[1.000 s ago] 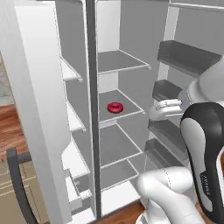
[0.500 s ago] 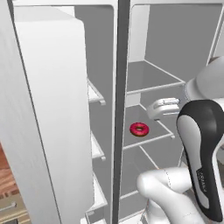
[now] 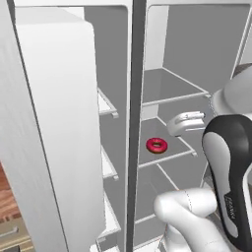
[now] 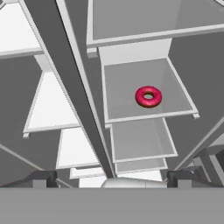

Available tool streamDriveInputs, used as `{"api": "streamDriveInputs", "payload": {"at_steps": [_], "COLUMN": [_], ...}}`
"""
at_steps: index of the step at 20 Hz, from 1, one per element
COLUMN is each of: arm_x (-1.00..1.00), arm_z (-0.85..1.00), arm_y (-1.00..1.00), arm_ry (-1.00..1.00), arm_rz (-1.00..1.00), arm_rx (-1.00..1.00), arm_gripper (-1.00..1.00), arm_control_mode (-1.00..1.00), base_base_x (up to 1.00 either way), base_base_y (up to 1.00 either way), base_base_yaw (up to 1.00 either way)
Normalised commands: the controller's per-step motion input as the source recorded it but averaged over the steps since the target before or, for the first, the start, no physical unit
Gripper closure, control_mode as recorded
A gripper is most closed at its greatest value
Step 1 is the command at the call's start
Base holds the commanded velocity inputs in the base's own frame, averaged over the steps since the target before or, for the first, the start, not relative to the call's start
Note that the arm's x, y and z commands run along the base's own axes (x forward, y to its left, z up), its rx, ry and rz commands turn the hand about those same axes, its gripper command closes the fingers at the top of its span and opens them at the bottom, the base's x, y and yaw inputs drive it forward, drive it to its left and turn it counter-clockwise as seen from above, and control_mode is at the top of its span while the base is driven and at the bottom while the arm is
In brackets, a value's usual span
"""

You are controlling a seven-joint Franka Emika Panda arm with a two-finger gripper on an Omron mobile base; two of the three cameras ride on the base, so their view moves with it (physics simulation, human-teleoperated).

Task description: Take the cupcake and donut from the fridge and place them on the empty tray on the dining counter.

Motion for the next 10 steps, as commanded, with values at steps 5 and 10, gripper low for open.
{"api": "streamDriveInputs", "payload": {"at_steps": [5,10], "arm_x": [0.00,0.92], "arm_z": [0.00,-0.44], "arm_y": [0.00,-0.24], "arm_ry": [0.00,0.07], "arm_rz": [0.00,0.07], "arm_rx": [0.00,0.06], "arm_gripper": [-1.00,-1.00], "arm_control_mode": [1.00,-1.00], "base_base_x": [1.00,0.00], "base_base_y": [-0.28,0.00], "base_base_yaw": [0.23,0.00]}}
